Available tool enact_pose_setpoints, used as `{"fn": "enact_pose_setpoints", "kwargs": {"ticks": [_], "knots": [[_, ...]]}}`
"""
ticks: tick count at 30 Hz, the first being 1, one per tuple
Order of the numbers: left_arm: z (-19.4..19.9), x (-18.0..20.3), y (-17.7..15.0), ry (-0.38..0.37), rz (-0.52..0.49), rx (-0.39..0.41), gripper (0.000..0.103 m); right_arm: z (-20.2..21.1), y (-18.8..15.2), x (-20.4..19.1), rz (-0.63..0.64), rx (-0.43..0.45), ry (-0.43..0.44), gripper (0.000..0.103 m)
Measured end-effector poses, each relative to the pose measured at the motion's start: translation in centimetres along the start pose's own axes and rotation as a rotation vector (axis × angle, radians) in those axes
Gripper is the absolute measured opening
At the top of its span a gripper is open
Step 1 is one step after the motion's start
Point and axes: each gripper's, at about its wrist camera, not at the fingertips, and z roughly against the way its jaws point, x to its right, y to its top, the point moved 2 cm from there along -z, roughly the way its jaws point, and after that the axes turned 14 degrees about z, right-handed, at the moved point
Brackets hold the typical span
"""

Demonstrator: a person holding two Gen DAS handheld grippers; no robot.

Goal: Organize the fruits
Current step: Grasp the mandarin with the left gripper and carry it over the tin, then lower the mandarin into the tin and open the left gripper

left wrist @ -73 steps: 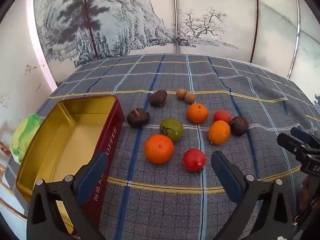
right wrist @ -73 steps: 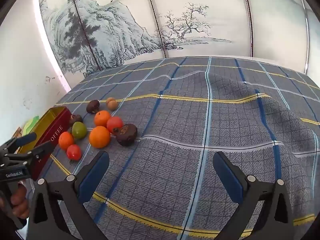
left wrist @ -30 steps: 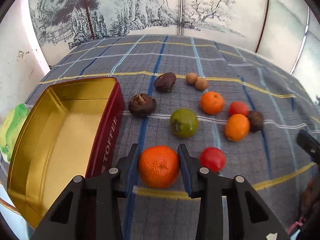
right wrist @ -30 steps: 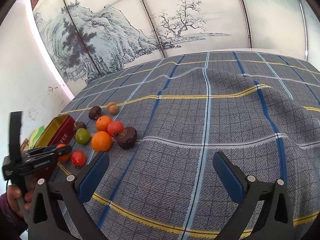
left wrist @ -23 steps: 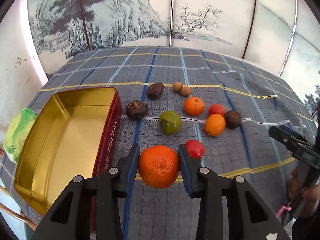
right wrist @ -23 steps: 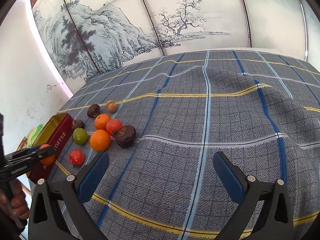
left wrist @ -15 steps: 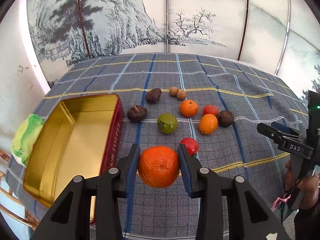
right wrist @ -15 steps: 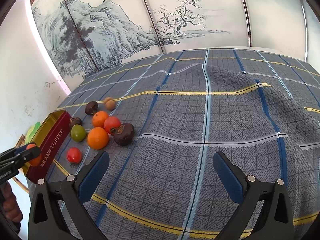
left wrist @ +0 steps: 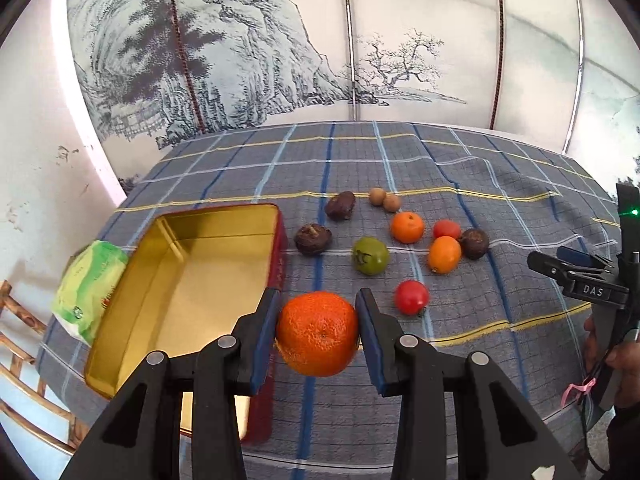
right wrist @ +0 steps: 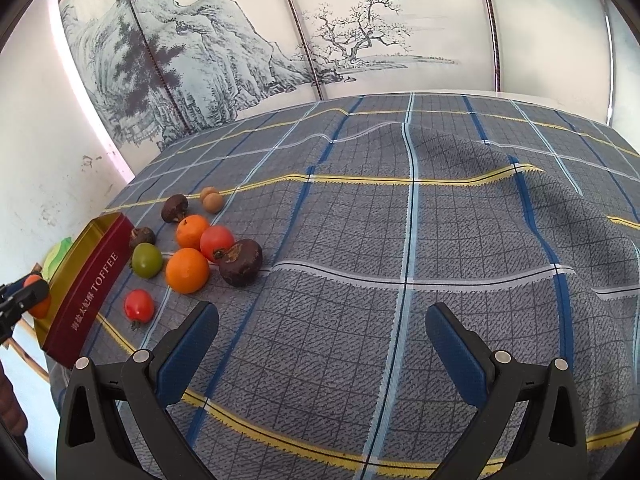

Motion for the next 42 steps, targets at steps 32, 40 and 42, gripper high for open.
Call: {"fn": "enact_pose_setpoints", "kwargs": {"ticks": [32,40,42], "knots": [[-8.6,-10.2,5.6,0.244,-0.134,-0.039,0.036,-1.4,0.0,-1.0,0.055,-0.103,-0.089,0.103],[-10.6,-11.1,6.4,0.262,-0.140,-0.087,0.025,-1.6,0.1,-1.1,0.062,-0.114,-0.091,0.103],[-10.8,-11.0,6.7,0.266,-0.152,-0.088,0.025,-1.6,0.1,-1.2,0.063,-0.114,-0.091,0.103]]}}
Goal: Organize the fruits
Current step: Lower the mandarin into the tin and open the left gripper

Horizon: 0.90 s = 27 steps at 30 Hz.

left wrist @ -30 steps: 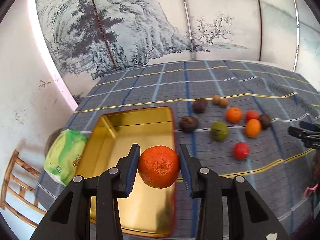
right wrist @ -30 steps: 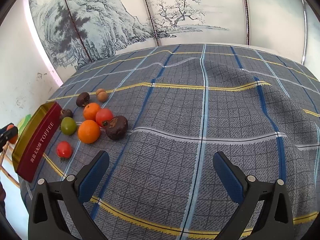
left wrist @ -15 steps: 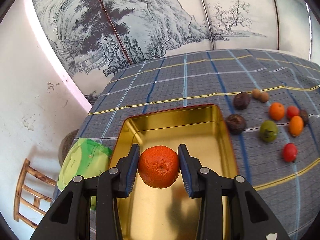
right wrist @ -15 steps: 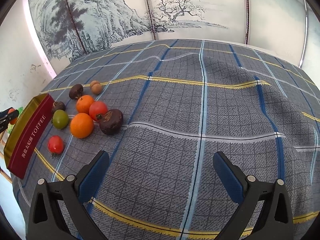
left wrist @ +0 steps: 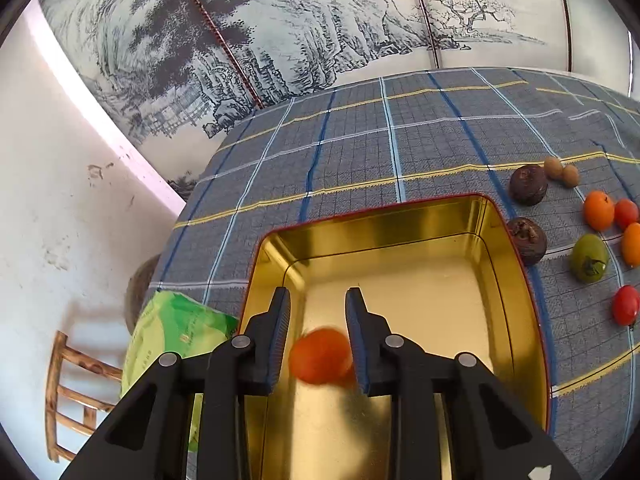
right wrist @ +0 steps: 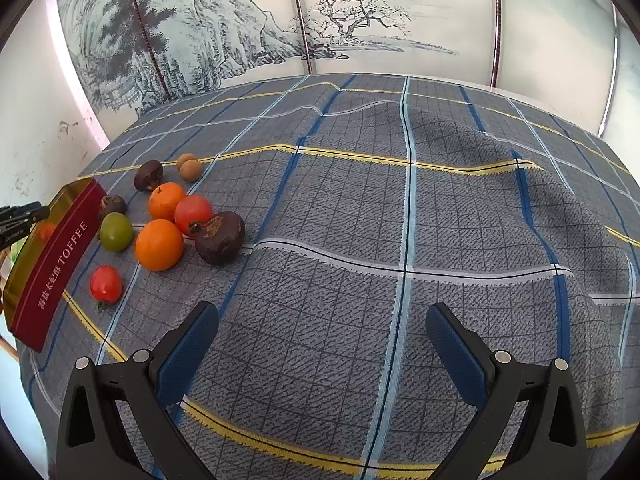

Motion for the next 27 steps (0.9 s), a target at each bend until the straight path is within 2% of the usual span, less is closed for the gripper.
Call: {"fn": "enact_pose_setpoints", "kwargs": {"ticks": [6,7,14,18,21,23,26,27], "knots": [[-0.1,0.2,0.4,0.019,-0.023,0.000,0.027,0.0,0.0,-0.1,0.001,-0.002,0.003,0.103],[-0.1,0.1,0.5,0.018,-0.020,0.000,0.030,0.0,0.0,0.0,0.001,-0.002,0.003,0.103],[1.1,0.1,0.1,0.014,0.002,0.034,0.030,0.0,0.0,0.0,0.000,-0.001,0.000,0.103],[2.0,0.0,-0.3,0.001,0.035,0.034,0.033,0.5,0.0,-0.1,-0.007,0.022,-0.007,0.103],[3.4,-0.3,-0.6,0.007,0.070,0.061,0.040,1.6,0.0,-1.0,0.017,0.071,-0.015,0.102],[4.6,-0.8,-1.0,-0.003,0.119,0.070,0.044,2.7,0.0,-2.1,0.031,0.127,0.023,0.101],[6.8,-1.9,-1.8,-0.062,0.237,0.087,0.048,4.4,0.6,-5.8,0.110,0.186,0.152,0.091],[7.7,-2.2,-2.3,-0.084,0.274,0.093,0.052,4.7,0.9,-7.0,0.144,0.192,0.176,0.087]]}}
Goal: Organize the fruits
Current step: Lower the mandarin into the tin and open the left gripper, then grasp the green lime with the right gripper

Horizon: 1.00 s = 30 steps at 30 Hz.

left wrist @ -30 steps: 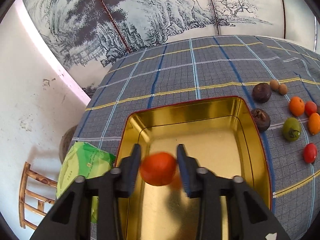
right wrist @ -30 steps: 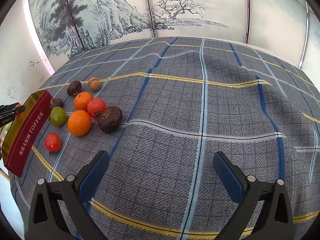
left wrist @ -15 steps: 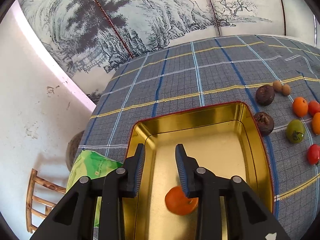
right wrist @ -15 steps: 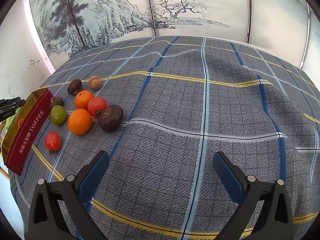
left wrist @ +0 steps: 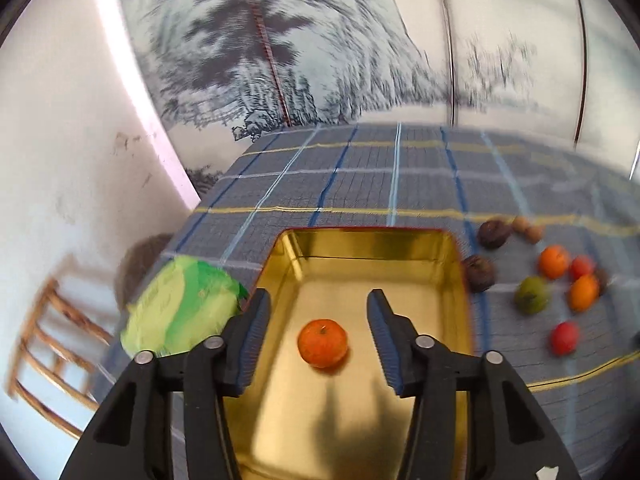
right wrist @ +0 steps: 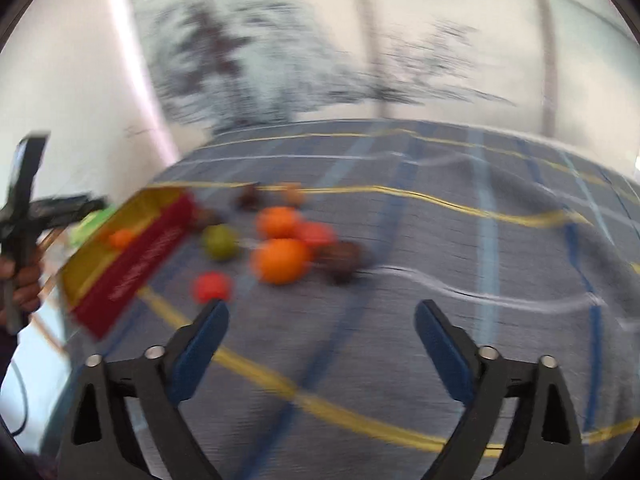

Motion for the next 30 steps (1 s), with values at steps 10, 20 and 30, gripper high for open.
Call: {"fn": "enact_pose_setpoints", "kwargs": {"ticks": [10,20,30], "knots": [[8.5,0.3,-6.1,-0.071,0.101,0.140,0.089,-4.3,2.1,-6.6,0.136,-0.084,0.180,0.058],[10.5,1.1,-11.8,-0.135,0.072,0.068,0.090,-7.7,2.4,-7.0,0.168,-0.141,0.150,0.057],[12.3,0.1,-12.6,-0.159,0.119,0.113,0.103,-9.1,2.2,-7.1,0.176,-0.184,0.129,0.033]]}}
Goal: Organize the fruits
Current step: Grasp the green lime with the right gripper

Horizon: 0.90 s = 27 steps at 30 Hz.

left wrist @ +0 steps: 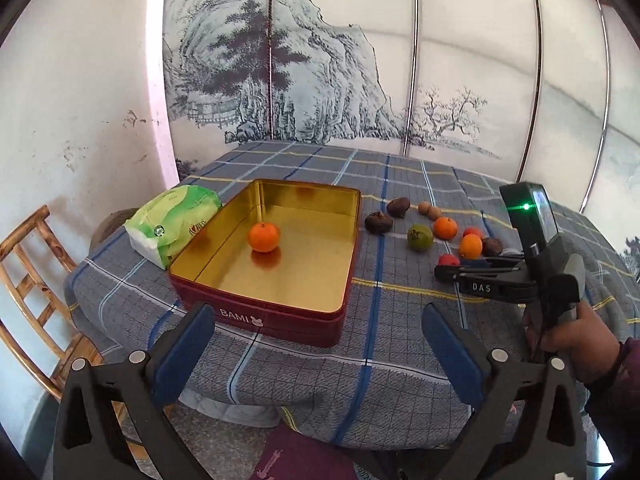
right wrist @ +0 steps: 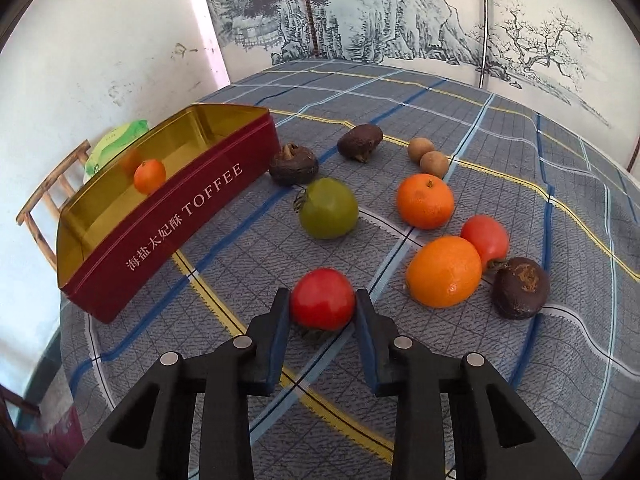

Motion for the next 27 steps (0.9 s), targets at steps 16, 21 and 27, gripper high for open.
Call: {"fn": "enact_pose_setpoints", "kwargs": {"ticks": [16,21,27], "knots": [[-0.7,-0.8,-0.1,0.003,0.028,-0.037,0.102,0.4,-0.3,0.5,-0.015,0.008,0.002,0.034],[-0.7,-0.6,0.1,-0.007,0.012,-0.022,0.102,0.4,2.2,0.4,0.031,0.050,-0.011,0.053],[-0.7,-0.8,0.2,-0.006,0.014,-0.015,0.102,-2.4,5.0,0.8,0.072,0.017,-0.016,0.054]]}}
